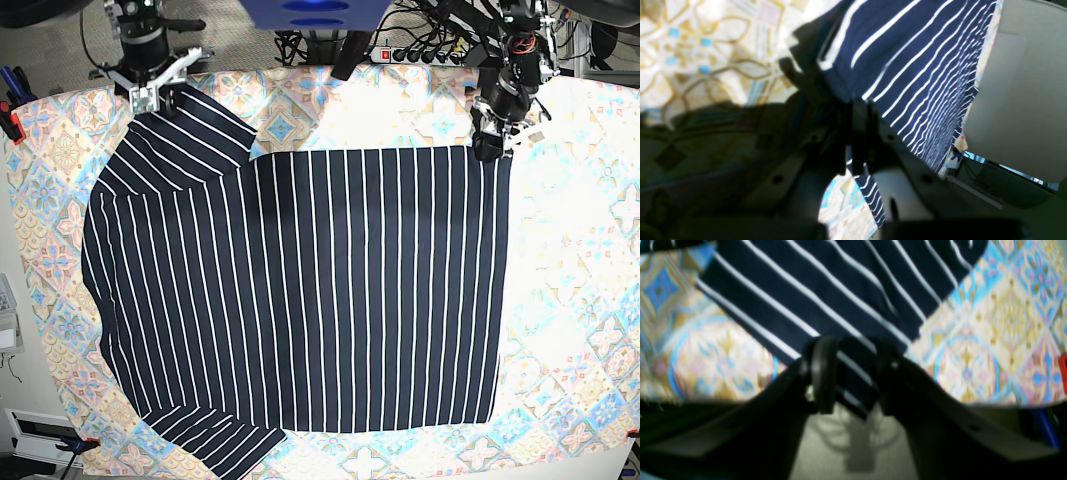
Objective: Fold the T-shirt properly
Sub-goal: 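Lower the right gripper onto the folded sleeve corner and grasp it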
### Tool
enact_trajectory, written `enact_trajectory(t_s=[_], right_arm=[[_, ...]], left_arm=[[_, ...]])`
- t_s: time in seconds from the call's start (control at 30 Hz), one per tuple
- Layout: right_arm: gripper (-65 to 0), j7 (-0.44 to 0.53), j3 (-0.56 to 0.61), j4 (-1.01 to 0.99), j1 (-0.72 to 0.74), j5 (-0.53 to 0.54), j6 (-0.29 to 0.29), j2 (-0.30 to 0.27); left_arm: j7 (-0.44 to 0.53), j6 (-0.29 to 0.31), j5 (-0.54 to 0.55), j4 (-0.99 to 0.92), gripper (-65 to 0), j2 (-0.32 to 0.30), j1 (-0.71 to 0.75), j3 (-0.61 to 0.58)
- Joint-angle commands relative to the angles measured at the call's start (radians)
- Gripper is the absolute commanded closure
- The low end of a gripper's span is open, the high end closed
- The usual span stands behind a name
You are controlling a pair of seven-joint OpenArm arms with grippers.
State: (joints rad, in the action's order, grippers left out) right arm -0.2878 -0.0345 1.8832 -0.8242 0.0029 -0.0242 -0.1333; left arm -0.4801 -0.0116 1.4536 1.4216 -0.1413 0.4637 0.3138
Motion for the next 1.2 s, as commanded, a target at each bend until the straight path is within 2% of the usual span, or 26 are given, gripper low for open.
enact_trajectory(t_s=[0.0, 0.1, 0.27, 0.4, 0.97, 1.17], right_arm=[[-25.5, 0.019, -0.005, 0.014, -0.01, 0.001, 0.007, -0.002], [-29.0, 0.017, -0.008, 0.013, 0.015, 0.024, 0.007, -0.002], [-29.1, -0.086, -0.077, -0.03, 0.075, 0.227, 0.007, -0.007], [-29.0, -0.106, -0.137, -0.073, 0.081, 0.349, 0.007, -0.009], [-27.7, -0.107, -0.137, -0.173, 0.087, 0.362, 0.007, -0.009], [-23.7, -0.107, -0.057, -0.181, 0.09, 0.362, 0.007, -0.009]], left_arm=[[-0.002, 0.014, 0.006, 0.012, 0.0, -0.008, 0.002, 0.005], [-0.002, 0.014, 0.006, 0.012, 0.0, -0.017, 0.002, 0.005], [-0.002, 0.014, 0.006, 0.012, 0.0, -0.028, -0.001, 0.005], [-0.002, 0.014, 0.006, 0.012, 0.0, -0.028, -0.003, 0.005], [-0.002, 0.014, 0.006, 0.012, 0.0, -0.028, -0.004, 0.005], [-0.002, 0.014, 0.006, 0.012, 0.0, -0.028, -0.004, 0.005]])
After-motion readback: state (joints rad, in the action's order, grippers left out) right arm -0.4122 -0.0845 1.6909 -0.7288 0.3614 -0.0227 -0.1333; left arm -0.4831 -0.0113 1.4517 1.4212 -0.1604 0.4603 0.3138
